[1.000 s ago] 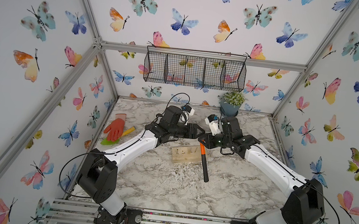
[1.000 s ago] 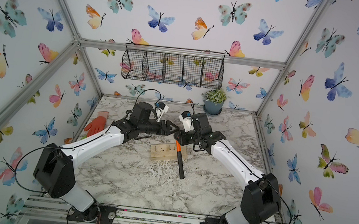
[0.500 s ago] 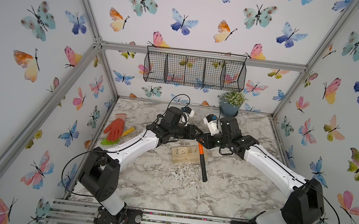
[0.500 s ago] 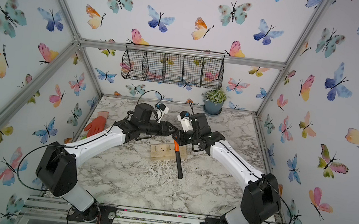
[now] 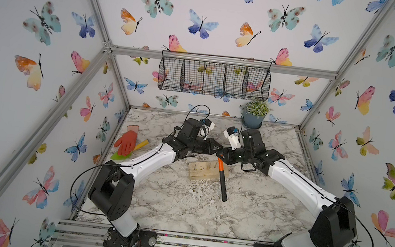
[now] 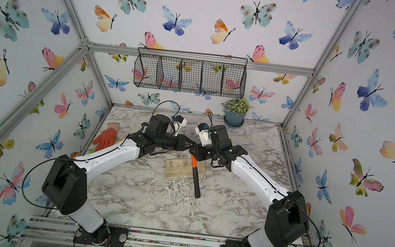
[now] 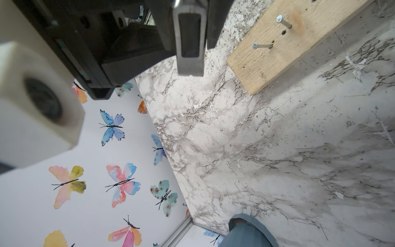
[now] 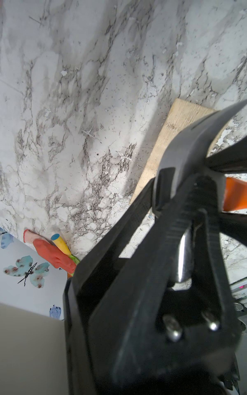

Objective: Use a claw hammer to pull out a nail
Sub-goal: Pick up the hammer at the center of the board.

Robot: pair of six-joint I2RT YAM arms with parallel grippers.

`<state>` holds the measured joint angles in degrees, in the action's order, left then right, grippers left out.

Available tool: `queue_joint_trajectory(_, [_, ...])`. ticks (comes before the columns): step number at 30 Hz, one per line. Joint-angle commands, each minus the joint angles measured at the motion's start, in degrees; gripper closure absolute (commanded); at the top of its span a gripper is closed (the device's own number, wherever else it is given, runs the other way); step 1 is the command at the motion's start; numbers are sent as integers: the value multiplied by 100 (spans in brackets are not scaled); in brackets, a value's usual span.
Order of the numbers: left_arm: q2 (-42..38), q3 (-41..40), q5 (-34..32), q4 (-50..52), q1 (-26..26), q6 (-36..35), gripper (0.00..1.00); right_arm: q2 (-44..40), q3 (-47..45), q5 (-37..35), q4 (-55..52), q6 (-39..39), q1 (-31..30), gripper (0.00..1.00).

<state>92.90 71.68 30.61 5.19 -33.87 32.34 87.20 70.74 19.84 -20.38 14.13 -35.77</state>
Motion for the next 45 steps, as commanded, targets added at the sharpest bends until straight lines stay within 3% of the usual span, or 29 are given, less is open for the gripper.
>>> queue_joint_trajectory(1, [58,69,67,96,9,-108,98,-253,11,80,443,19,-44,68])
queue_joint_trajectory(4, [-45,-66,-12,-12,114,-19,100,-364,-80,-35,425,65,-44,55])
queue_joint_trajectory(13, [-528,-654,8,-697,716,441,100,-731,-393,-84,399,251,65,48])
queue_joint_trajectory(23, [-1344,-1485,769,-2550,1550,1680,100,-1053,-749,910,897,714,431,39])
queue_joint_trajectory(27, [-1669,-1912,613,-3203,1687,2055,100,-1200,-1014,1550,1472,1118,686,38])
queue_joint_trajectory(30, [-1836,-2333,648,-4141,1773,2557,100,-1228,-1184,2165,1986,1405,703,37])
queue_joint_trajectory(33, [-1789,-2603,973,-5076,1913,3138,100,-1246,-1173,2331,2028,1385,736,37])
queue_joint_trajectory(39, [-1396,-3243,1175,-7383,2199,4681,100,-1316,-1332,2634,2302,1557,917,36])
queue_joint_trajectory(45, [-791,-3415,1353,-9104,2209,5702,100,-1056,-1407,3389,2677,1772,937,36])
